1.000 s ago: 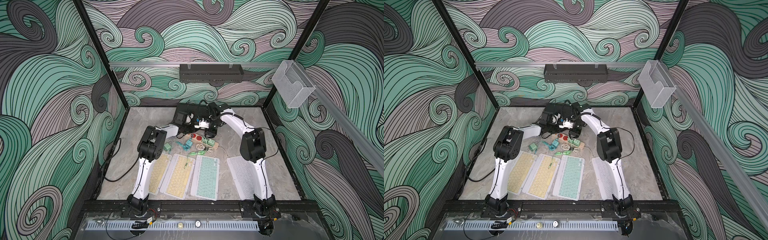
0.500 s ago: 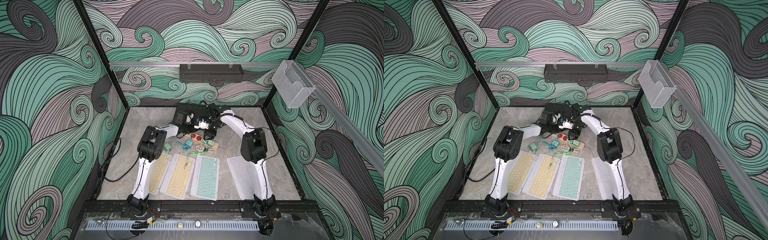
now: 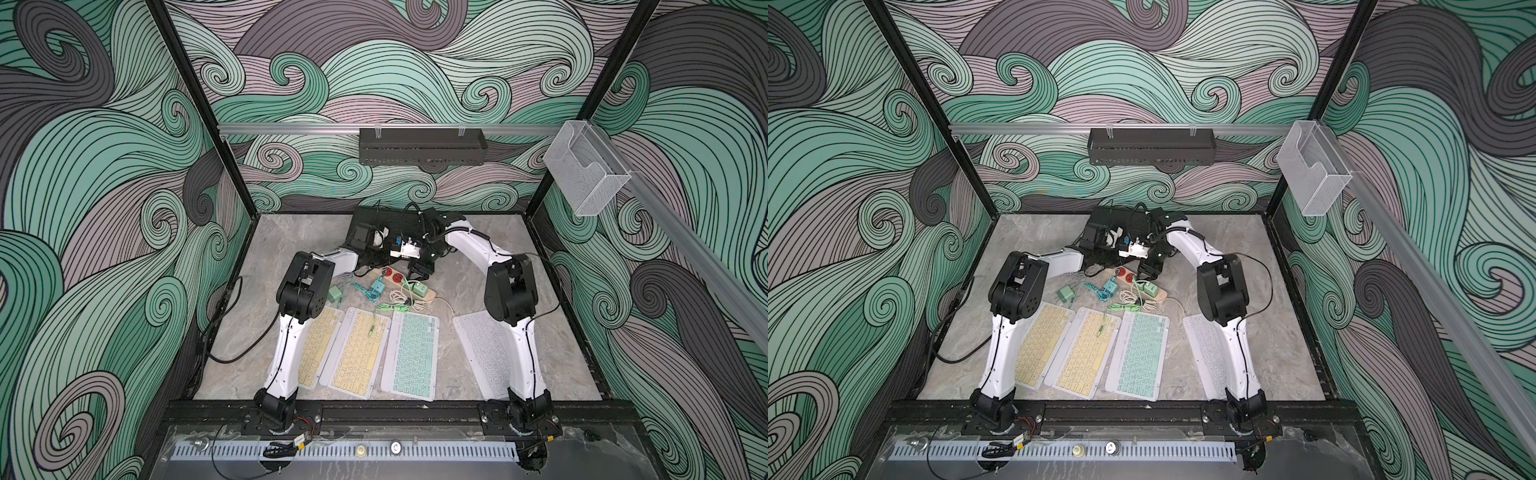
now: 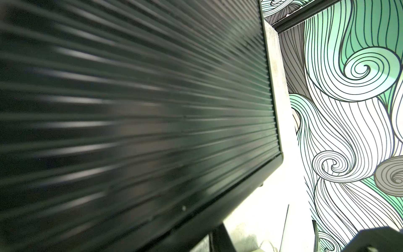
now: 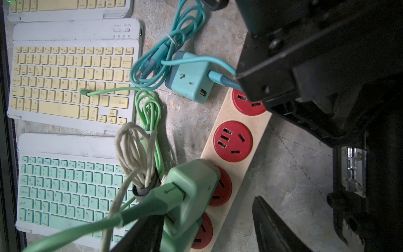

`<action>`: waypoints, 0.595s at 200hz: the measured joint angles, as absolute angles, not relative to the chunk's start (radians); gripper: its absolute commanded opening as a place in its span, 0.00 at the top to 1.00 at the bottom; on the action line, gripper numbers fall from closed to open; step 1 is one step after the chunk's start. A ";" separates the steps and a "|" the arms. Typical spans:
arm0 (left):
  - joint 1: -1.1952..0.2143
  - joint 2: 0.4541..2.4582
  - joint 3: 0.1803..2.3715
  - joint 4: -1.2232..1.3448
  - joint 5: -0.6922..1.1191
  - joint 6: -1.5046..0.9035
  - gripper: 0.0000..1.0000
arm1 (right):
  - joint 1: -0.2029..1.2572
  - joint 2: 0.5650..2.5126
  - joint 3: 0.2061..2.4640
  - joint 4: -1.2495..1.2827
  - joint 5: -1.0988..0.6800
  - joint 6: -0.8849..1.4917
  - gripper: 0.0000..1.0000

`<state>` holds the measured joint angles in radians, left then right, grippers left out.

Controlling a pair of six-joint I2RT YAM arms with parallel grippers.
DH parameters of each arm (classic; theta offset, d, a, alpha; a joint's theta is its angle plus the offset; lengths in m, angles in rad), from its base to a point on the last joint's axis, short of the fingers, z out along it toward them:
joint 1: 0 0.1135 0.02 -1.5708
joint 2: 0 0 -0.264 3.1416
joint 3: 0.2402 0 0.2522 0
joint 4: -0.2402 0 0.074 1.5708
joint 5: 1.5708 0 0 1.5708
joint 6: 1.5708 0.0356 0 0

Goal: Unplug the wireless keyboard
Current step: Remove the plug from the socket.

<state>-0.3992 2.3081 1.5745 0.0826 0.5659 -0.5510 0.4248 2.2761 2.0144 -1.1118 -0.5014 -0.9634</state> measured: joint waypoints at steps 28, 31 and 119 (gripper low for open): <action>-0.399 2.308 1.575 0.083 0.566 -0.551 0.82 | 0.425 2.276 2.019 -1.112 -0.490 -0.946 0.35; -0.399 2.308 1.575 0.083 0.566 -0.551 0.82 | 0.425 2.276 2.020 -1.113 -0.486 -0.941 0.35; -0.399 2.218 1.485 0.028 0.534 -0.557 0.79 | 0.421 2.210 1.991 -1.063 -0.421 -0.855 0.35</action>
